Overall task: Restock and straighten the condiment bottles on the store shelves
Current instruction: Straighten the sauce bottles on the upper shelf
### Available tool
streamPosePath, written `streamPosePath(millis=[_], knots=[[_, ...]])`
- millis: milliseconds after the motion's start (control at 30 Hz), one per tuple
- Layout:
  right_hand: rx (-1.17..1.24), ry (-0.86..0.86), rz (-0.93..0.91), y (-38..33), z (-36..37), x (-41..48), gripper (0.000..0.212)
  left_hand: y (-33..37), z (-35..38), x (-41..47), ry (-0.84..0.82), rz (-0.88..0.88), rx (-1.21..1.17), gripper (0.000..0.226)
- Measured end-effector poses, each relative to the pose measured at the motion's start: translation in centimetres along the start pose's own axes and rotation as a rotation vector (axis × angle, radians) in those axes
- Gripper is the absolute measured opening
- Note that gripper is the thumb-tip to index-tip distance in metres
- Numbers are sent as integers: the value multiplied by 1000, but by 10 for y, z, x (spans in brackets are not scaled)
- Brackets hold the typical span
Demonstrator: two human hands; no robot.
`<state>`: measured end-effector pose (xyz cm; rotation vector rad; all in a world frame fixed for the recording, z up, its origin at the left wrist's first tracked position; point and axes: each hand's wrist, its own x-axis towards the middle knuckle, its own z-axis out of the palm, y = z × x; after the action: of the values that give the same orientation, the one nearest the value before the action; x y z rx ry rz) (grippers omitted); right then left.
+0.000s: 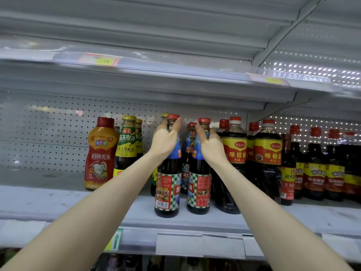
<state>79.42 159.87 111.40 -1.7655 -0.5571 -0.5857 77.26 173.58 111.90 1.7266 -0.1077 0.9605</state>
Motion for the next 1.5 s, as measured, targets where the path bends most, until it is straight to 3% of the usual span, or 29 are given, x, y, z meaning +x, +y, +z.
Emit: streamPosePath(millis=[100,400,567,800,1033,1233,1433,1500], knots=[[-22,-16,15,4,0,-2,67,-2,0,-6,5,26,-9,74],[76,-99,48,21,-1,-25,56,-27,-3,-49,-20,-15,-56,35],[137,-159,83,42,-1,-46,51,-41,-8,-71,-67,-39,-62,35],[-17,-100,66,54,-1,-60,79,-61,-13,-84,-105,-30,-26,48],[160,-126,129,54,5,-64,50,-64,-20,-80,-154,-39,-64,39],[84,-18,87,58,12,-74,70,-61,-24,-84,-149,-20,-118,29],[136,-47,137,65,13,-75,47,-62,-24,-84,-147,-25,-136,30],[135,-74,146,65,13,-76,53,-62,-24,-83,-143,-25,-135,30]])
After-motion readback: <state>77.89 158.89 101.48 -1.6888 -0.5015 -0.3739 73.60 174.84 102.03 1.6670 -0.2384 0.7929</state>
